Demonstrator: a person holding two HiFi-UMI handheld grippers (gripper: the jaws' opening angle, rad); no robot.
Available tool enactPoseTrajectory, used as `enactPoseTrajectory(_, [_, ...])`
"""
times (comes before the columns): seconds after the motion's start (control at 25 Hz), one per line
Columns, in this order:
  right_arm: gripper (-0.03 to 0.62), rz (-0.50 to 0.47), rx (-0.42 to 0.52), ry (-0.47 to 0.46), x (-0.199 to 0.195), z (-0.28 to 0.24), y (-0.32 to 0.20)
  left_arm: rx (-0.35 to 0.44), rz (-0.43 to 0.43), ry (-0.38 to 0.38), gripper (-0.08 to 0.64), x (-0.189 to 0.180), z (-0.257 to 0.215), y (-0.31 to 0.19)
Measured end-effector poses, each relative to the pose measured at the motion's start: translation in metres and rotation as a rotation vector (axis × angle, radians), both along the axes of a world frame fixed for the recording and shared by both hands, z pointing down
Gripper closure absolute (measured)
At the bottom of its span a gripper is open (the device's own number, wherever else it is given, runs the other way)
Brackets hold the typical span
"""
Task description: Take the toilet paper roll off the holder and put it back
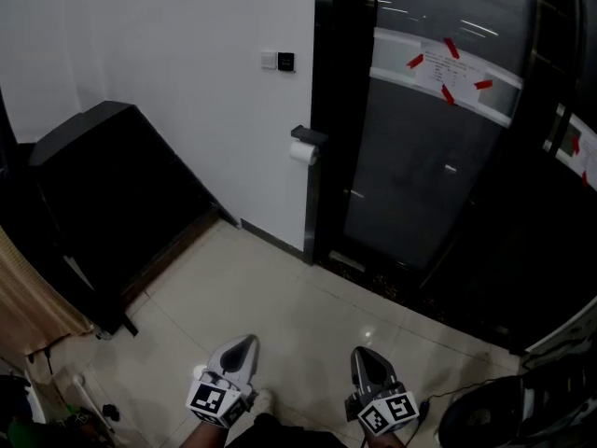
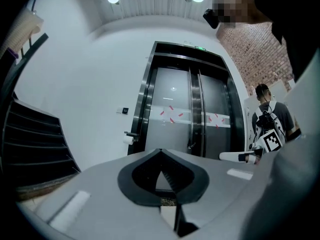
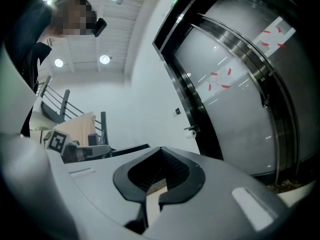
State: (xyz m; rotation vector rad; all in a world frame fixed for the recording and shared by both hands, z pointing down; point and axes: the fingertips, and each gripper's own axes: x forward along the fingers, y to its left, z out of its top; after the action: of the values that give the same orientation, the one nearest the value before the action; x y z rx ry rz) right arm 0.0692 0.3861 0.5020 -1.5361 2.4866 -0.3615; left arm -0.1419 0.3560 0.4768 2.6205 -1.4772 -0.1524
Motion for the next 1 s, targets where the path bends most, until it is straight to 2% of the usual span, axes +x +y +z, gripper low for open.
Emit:
enactPoseTrajectory(0.28, [0.578,0.033,0.006,0.047,-0.026,-0.005,-0.06,0.015,0.032,0.049,0.558,-0.027,-0.009,-0.077])
enactPoseTrajectory(0.4, [0.578,0.047,0.019,0.059,-0.039,-0.013,-0.085,0.001,0.083,0.072,0.56,-0.034,-0.006,-0.1])
enactPoseTrajectory(0.68, [0.578,0.082,0.018,0.062,-0.066,-0.014,-0.128,0.018,0.151,0.071,0.56,-0.05,-0.013,-0.146])
enactPoseTrajectory(0.84, [0.578,0.065,0.007,0.081,-0.084,-0.014,-0.141,0.008,0.126,0.066,0.56,-0.067,-0.001,-0.17])
enactPoseTrajectory(1.0, [0.578,0.075,0.006,0.084,-0.077,-0.015,-0.156,-0.036,0.104,0.074,0.56,-0.068,0.011,-0.187])
